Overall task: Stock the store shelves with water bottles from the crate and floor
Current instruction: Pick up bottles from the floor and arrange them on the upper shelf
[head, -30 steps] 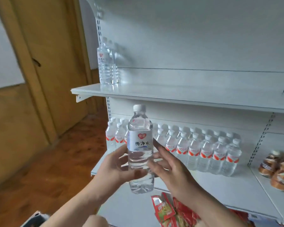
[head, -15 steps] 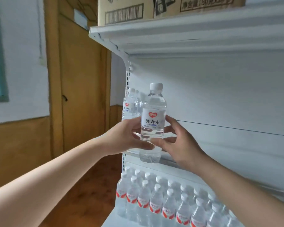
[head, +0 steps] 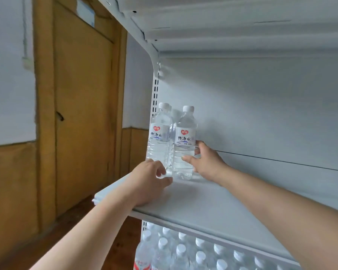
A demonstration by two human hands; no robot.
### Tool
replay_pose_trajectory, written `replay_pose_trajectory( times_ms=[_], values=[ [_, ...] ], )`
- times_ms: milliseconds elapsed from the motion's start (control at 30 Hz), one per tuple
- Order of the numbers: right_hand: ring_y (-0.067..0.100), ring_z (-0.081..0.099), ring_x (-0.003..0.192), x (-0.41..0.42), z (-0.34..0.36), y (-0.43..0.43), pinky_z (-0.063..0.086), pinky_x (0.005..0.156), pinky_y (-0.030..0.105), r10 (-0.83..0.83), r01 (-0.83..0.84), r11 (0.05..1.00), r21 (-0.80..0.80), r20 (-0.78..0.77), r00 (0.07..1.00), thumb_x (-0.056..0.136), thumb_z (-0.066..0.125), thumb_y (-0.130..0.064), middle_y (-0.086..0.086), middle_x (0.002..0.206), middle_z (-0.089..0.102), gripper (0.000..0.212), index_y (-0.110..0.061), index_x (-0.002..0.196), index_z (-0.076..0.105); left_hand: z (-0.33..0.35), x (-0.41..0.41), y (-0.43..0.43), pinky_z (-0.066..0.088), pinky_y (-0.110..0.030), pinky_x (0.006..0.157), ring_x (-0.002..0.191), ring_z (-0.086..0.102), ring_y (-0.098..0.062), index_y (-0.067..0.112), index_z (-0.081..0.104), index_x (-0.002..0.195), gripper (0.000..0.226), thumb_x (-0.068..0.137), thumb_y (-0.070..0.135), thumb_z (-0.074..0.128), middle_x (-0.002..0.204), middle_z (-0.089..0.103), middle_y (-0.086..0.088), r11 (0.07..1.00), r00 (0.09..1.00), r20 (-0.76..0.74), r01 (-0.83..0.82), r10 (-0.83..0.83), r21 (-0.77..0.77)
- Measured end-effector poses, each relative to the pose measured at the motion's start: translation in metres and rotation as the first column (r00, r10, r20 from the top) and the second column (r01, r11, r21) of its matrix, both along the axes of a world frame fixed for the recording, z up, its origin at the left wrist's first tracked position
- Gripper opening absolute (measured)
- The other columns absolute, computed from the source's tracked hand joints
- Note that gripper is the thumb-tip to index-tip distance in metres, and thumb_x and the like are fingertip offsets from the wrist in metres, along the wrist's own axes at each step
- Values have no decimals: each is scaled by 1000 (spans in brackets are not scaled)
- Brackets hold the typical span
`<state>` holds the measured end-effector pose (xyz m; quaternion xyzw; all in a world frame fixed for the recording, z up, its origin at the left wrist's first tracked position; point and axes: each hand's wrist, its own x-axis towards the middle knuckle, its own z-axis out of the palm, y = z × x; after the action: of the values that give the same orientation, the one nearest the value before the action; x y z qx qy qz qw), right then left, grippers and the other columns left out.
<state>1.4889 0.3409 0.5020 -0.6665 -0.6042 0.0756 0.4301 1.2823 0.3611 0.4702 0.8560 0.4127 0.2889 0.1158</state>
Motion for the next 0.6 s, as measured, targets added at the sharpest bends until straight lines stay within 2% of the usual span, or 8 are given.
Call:
replay_pose_trajectory(
  times_ms=[167, 233, 367, 400, 433, 467, 500, 600],
  values=[
    [20, 61, 110, 6, 4, 37, 56, 94, 46, -41, 44, 997, -57, 54, 998, 90, 72, -36, -4, 128, 63, 50, -25, 134, 51, -4, 0, 4, 47, -28, 91, 103, 56, -12, 25, 65, 112, 33, 94, 52, 60, 109, 57, 8, 1000, 1000, 4, 28, -28, 7],
    [21, 63, 102, 3, 7, 42, 53, 91, 36, -50, 60, 996, -65, 147, 988, 92, 69, -35, 0, 127, 67, 43, -27, 132, 55, -5, 0, 4, 46, -27, 91, 104, 56, -11, 25, 65, 111, 31, 94, 51, 60, 108, 57, 9, 999, 999, 13, 35, -36, 17],
    [31, 58, 121, -14, 20, 29, 44, 97, 30, -61, 138, 978, -159, 412, 909, 105, 52, -35, 8, 134, 63, 38, -18, 139, 56, -3, 0, 3, 45, -27, 90, 105, 55, -11, 24, 64, 114, 32, 96, 50, 58, 111, 58, 8, 999, 999, -3, 43, -43, 21],
    [32, 59, 116, -16, 21, 26, 45, 92, 30, -77, 176, 965, -193, 435, 897, 106, 47, -38, 9, 126, 66, 36, -15, 130, 61, -3, 0, 3, 46, -28, 91, 106, 55, -12, 24, 65, 114, 32, 96, 50, 57, 111, 58, 7, 999, 999, -8, 43, -43, 20],
    [32, 61, 104, -17, 21, 22, 45, 81, 29, -85, 204, 953, -222, 449, 889, 107, 44, -41, 9, 108, 67, 34, -15, 112, 66, -2, 0, 3, 46, -29, 91, 106, 56, -13, 23, 65, 114, 32, 96, 49, 57, 112, 58, 7, 999, 999, -7, 44, -44, 22],
    [29, 59, 90, -19, 19, 18, 41, 71, 29, -98, 227, 944, -241, 451, 887, 107, 43, -43, 6, 89, 62, 37, -16, 90, 62, -2, 0, 3, 46, -29, 91, 106, 56, -13, 23, 65, 113, 31, 96, 48, 58, 111, 59, 6, 999, 999, 0, 44, -44, 24],
    [27, 57, 82, -21, 17, 12, 38, 66, 28, -105, 248, 932, -263, 459, 882, 106, 43, -45, 4, 78, 54, 41, -18, 78, 54, -3, 0, 4, 46, -29, 90, 104, 56, -13, 23, 66, 111, 29, 97, 47, 58, 110, 59, 6, 999, 999, 11, 44, -44, 25],
    [28, 52, 85, -27, 10, -18, 34, 69, 28, -105, 279, 910, -308, 479, 871, 104, 46, -45, 7, 85, 55, 43, -12, 76, 49, -3, 0, 1, 49, -30, 88, 99, 59, -13, 23, 67, 103, 19, 97, 39, 58, 102, 60, 9, 998, 997, 66, 44, -47, 48]
  ],
)
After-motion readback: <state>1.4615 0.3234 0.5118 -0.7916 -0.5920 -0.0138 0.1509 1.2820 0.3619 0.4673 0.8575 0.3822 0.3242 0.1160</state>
